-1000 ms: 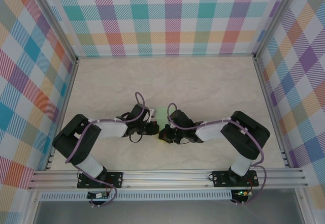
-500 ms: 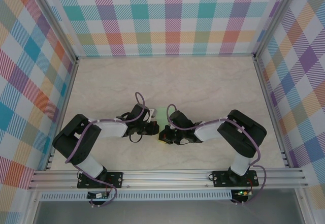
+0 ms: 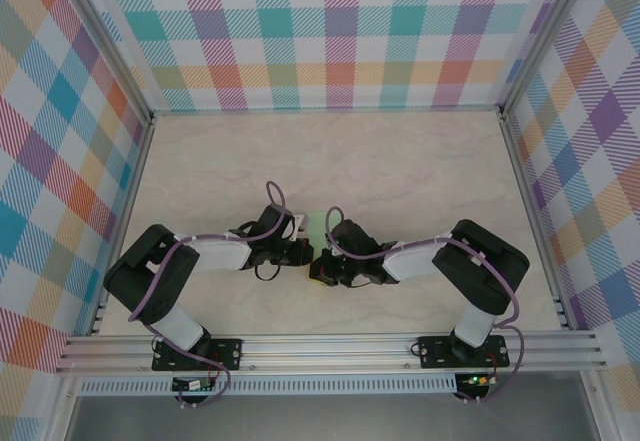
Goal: Fold a paper plane with a square sheet of paper (pick it up from the middle)
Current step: Third fold the triangle at the center of the table.
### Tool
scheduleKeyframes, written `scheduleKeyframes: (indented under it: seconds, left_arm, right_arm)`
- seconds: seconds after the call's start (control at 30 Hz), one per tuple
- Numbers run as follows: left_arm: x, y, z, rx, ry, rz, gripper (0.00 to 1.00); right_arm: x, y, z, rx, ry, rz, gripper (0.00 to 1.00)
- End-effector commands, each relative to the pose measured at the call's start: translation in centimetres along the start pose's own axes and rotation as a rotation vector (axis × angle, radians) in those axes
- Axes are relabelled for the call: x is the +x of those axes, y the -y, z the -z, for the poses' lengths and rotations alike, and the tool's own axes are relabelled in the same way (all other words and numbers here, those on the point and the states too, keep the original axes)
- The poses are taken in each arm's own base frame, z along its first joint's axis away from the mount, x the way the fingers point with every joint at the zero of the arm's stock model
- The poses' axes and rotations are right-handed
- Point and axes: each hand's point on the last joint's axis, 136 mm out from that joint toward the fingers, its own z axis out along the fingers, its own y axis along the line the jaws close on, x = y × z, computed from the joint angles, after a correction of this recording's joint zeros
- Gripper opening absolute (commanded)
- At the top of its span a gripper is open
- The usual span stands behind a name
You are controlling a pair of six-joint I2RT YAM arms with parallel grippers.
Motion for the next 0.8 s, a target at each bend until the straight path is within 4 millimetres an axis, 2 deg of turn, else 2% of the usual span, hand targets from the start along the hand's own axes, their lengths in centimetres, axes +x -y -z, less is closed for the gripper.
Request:
scheduleKeyframes:
  seconds: [0.0, 0.2, 0.33, 0.5, 0.6, 0.77]
  left_arm:
    - [2.6, -2.2, -0.5, -0.059, -0.079, 0.039, 0.05]
    - [2.7, -2.3, -0.5, -0.061, -0.083, 0.036, 0.05]
    - [2.8, -2.3, -0.5, -0.062, -0.085, 0.034, 0.05]
    - [2.9, -2.5, -0.4, -0.069, -0.089, 0.031, 0.05]
    - [2.9, -2.5, -0.6, -0.069, -0.089, 0.029, 0.05]
    - [2.9, -2.6, -0.6, -0.070, -0.093, 0.029, 0.05]
  right_arm:
    - [0.0, 1.2, -0.8, 0.030, -0.001, -0.009, 0.00]
    - [0.4, 3.3, -1.3, 0.081, -0.010, -0.043, 0.00]
    - [0.4, 0.9, -0.1, 0.018, 0.003, -0.004, 0.00]
    - [-0.7, -1.9, 2.3, -0.056, 0.070, 0.000, 0.01]
    - [-1.3, -1.2, 2.4, 0.004, 0.086, 0.017, 0.02]
    - [-2.5, -0.7, 1.7, -0.015, 0.085, -0.013, 0.02]
